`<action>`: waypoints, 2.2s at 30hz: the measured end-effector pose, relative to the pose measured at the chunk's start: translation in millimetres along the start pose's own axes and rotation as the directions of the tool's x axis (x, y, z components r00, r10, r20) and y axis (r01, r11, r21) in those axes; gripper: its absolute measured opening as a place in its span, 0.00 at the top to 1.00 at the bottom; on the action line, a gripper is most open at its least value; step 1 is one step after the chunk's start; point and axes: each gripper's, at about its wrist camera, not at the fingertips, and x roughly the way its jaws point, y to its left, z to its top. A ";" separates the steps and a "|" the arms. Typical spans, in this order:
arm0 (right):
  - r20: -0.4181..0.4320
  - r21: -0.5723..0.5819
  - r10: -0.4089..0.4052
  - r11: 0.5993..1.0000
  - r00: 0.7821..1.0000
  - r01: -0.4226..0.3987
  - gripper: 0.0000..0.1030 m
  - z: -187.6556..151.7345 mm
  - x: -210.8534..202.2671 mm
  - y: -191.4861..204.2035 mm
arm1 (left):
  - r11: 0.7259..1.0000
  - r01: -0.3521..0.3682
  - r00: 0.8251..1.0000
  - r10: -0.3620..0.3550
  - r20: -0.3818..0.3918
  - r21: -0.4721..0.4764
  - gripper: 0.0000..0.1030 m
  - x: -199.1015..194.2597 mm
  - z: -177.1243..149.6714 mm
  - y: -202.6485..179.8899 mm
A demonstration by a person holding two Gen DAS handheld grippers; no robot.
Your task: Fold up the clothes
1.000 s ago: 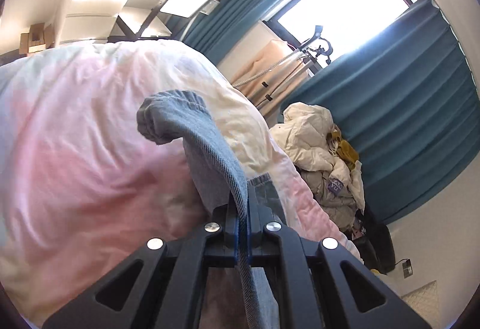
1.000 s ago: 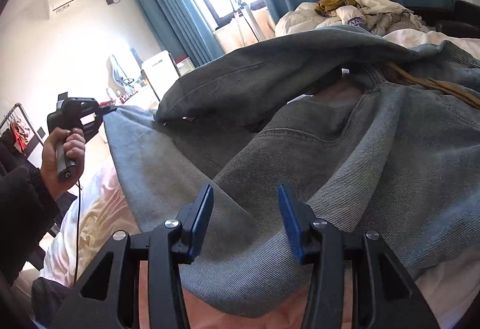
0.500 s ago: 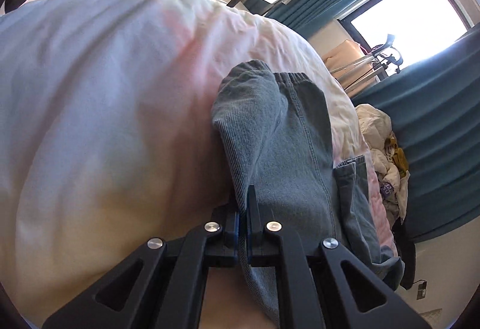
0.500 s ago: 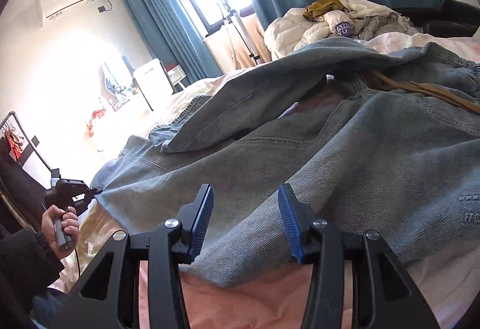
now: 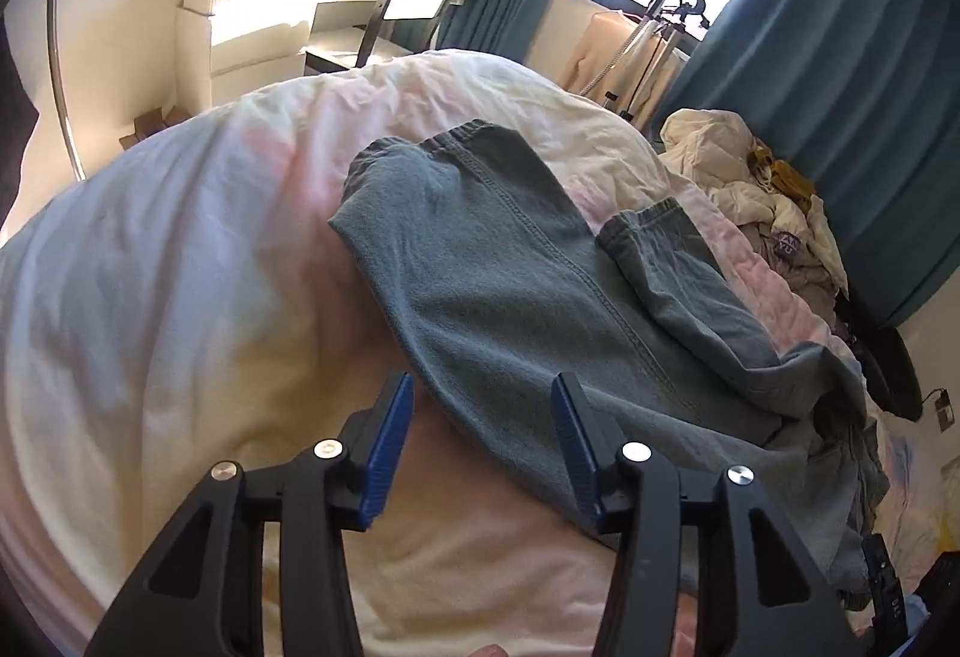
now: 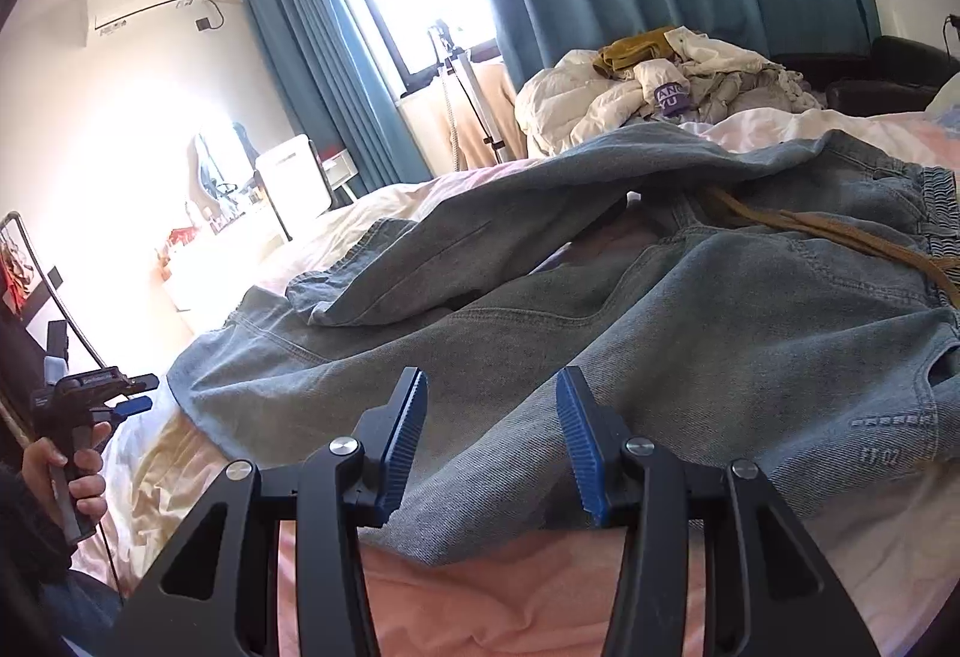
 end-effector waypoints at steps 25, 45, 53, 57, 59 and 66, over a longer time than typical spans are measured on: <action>-0.017 0.204 -0.336 0.921 0.942 0.332 0.56 12.2 -76.2 -77.3 | 0.876 0.244 0.969 -0.233 -0.076 0.415 0.52 -4.3 -89.8 -175.8; -0.053 0.863 -0.273 0.471 0.961 0.182 0.24 -22.3 -85.3 -264.2 | 0.881 0.296 0.954 -0.260 -0.146 0.368 0.52 38.2 -91.5 -169.4; -0.113 0.806 -0.331 0.521 0.937 0.281 0.82 -13.0 -77.8 -269.2 | 0.886 0.255 0.966 -0.217 -0.139 0.387 0.52 45.9 -92.3 -171.0; -0.070 0.724 -0.412 0.606 0.909 0.330 0.90 17.0 -96.2 -252.3 | 0.883 0.257 0.965 -0.212 -0.155 0.393 0.52 49.3 -95.4 -171.9; -0.028 0.670 -0.459 0.650 0.888 0.357 0.90 35.9 -109.8 -244.5 | 0.881 0.267 0.962 -0.221 -0.160 0.390 0.52 49.5 -95.8 -171.8; 0.042 0.541 -0.521 0.729 0.852 0.419 0.91 72.9 -155.3 -242.1 | 0.880 0.264 0.962 -0.213 -0.169 0.395 0.52 53.5 -95.4 -171.6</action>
